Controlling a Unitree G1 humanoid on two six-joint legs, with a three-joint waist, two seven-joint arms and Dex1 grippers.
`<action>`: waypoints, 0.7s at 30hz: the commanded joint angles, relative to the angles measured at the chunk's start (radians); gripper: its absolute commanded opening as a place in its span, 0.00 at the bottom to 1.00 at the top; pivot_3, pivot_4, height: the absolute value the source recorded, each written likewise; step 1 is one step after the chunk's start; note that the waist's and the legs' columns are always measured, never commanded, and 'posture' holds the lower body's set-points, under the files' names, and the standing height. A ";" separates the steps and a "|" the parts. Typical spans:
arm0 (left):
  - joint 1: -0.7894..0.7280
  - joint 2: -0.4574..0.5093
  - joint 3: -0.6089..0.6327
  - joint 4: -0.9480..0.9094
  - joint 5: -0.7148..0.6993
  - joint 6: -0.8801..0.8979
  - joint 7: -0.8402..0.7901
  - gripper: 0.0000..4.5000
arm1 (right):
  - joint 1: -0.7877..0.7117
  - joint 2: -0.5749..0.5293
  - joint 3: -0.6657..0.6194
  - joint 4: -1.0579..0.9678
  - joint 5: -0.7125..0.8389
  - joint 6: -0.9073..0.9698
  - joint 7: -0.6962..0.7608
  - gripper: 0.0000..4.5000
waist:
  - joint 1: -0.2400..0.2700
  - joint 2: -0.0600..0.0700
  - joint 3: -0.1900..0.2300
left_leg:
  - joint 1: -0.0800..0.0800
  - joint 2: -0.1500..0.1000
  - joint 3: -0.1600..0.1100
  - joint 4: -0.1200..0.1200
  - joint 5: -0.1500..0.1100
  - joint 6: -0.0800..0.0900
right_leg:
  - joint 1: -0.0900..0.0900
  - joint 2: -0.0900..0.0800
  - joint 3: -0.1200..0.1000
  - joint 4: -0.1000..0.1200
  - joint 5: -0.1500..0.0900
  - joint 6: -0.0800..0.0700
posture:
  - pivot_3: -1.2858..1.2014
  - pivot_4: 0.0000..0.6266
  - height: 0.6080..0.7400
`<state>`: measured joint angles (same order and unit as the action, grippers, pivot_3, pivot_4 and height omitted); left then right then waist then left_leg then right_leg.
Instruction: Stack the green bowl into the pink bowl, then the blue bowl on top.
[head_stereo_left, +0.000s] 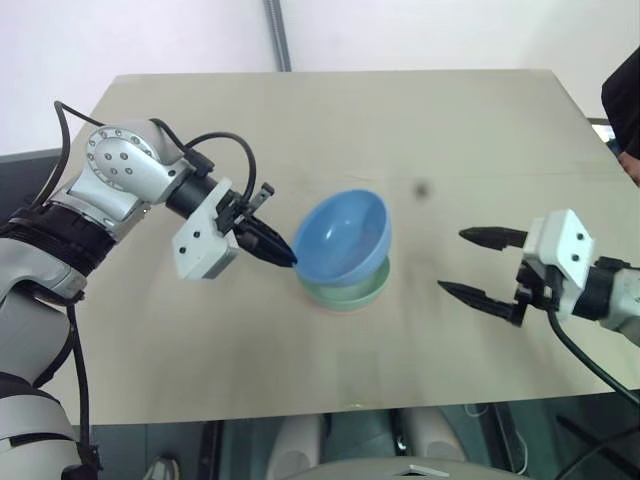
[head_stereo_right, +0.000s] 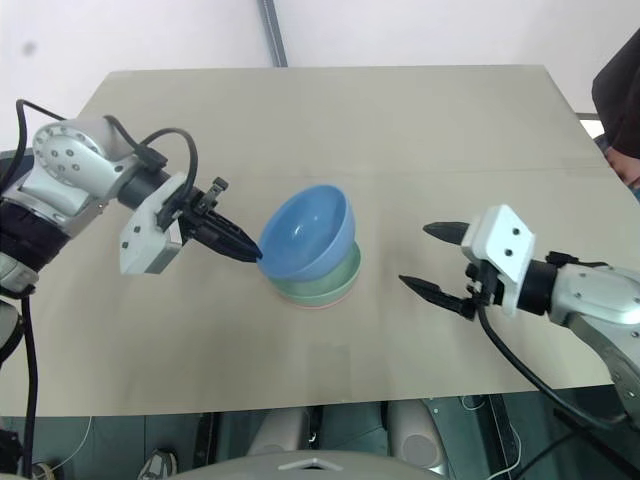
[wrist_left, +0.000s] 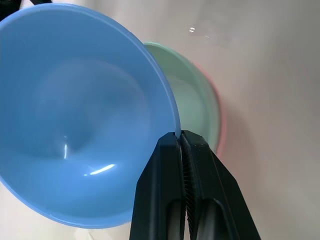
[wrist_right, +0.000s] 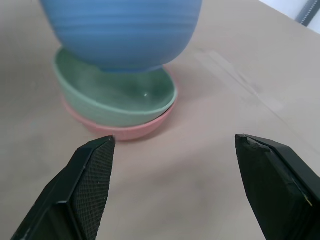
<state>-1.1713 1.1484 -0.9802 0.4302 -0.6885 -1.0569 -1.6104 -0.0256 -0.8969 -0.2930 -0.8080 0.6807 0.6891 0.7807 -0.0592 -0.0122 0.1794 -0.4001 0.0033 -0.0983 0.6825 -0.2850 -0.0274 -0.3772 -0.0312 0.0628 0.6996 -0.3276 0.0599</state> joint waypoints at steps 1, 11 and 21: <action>-0.029 0.026 -0.036 0.022 -0.019 -0.054 -0.004 0.00 | 0.035 -0.013 -0.091 -0.032 0.020 -0.057 0.049 0.93 | 0.000 0.000 0.000 | 0.000 0.000 0.000 0.000 0.000 0.000 | 0.000 0.000 0.000 0.000 0.000 0.000 | 0.52 0.24 1.00; -0.038 0.005 -0.052 0.053 -0.006 -0.088 -0.004 0.51 | 0.041 -0.016 -0.115 -0.029 0.052 -0.114 0.098 0.93 | 0.003 0.000 0.000 | 0.001 0.000 0.000 0.001 0.000 0.000 | 0.001 0.000 0.000 0.001 0.000 0.000 | 0.52 0.24 1.00; 0.135 0.024 0.374 -0.040 0.003 0.466 0.269 0.67 | -0.012 0.020 -0.045 -0.021 0.108 -0.021 -0.037 0.93 | -0.006 0.000 0.000 | 0.001 0.001 -0.001 0.002 0.000 0.000 | 0.001 0.000 0.000 0.001 0.000 0.000 | 0.52 0.24 1.00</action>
<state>-1.0554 1.1288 -0.7018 0.4428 -0.6995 -0.7401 -1.4512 -0.0193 -0.8890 -0.3480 -0.8075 0.7563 0.6438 0.7908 -0.0654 -0.0122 0.1794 -0.3993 0.0048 -0.0996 0.6841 -0.2850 -0.0275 -0.3769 -0.0308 0.0625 0.7014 -0.3277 0.0600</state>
